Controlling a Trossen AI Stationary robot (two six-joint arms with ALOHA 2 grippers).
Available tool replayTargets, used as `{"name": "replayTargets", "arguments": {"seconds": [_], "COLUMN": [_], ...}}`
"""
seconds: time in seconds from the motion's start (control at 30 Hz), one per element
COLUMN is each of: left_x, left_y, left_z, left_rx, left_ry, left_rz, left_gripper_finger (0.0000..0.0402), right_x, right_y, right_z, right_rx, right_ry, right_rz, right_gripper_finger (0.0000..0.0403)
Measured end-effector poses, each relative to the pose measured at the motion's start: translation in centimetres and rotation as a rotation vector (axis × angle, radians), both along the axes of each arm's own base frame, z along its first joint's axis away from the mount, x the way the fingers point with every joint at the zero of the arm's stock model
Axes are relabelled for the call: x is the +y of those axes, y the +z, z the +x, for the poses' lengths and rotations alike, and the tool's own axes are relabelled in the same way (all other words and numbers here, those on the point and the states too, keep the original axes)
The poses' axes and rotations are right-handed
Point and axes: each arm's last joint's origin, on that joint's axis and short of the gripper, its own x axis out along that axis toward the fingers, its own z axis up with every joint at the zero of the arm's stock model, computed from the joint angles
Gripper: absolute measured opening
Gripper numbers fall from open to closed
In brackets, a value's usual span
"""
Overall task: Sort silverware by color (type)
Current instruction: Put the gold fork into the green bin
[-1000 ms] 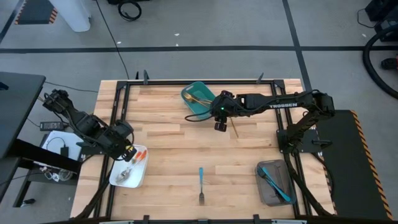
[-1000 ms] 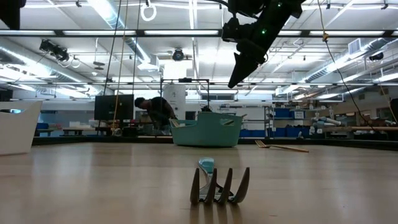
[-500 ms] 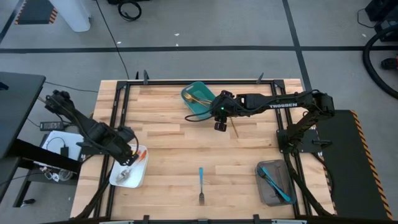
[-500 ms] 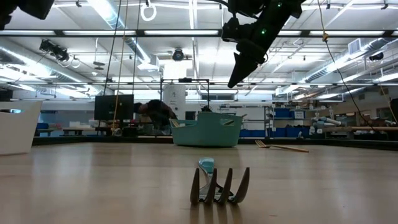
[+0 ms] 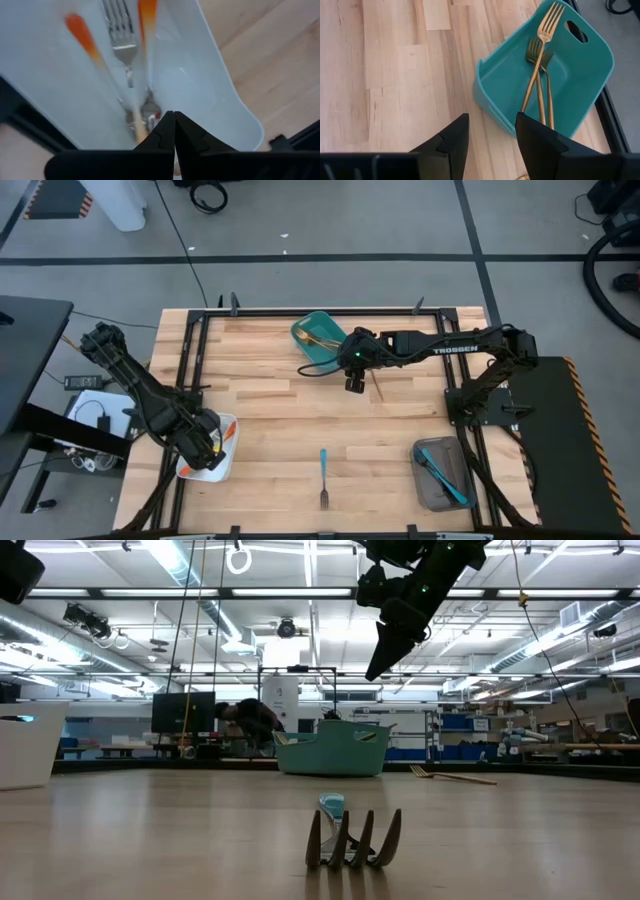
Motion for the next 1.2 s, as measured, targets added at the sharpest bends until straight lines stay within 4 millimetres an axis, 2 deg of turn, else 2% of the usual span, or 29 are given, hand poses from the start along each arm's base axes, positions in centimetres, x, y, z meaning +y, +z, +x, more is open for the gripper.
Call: {"name": "replayTargets", "arguments": {"seconds": [0.2,0.43,0.57,0.83,1.2], "left_x": [-0.4,-0.4,-0.5,-0.2,1.1], "left_y": [-1.1,-1.7,-0.9,1.6,1.1], "left_z": [0.2,0.2,0.6,2.8,6.5], "left_rx": [0.008,0.009,-0.02,-0.262,-0.437], "left_ry": [0.032,0.028,-0.013,-0.102,-0.349], "left_rz": [-0.006,-0.003,-0.022,0.061,0.358], "left_gripper_finger": [0.002,0.0094,0.0125,0.0122,0.0116], "right_x": [0.0,0.0,0.0,0.0,0.2], "right_y": [0.0,0.0,0.0,0.1,0.2], "right_z": [0.0,0.1,0.1,0.2,0.3], "right_rx": [-0.005,-0.007,-0.008,-0.02,-0.046], "right_ry": [0.0,0.0,0.0,-0.001,-0.029], "right_rz": [-0.001,-0.001,-0.002,-0.004,0.02], "right_gripper_finger": [0.0167,0.0167,0.0167,0.0167,0.0167]}}
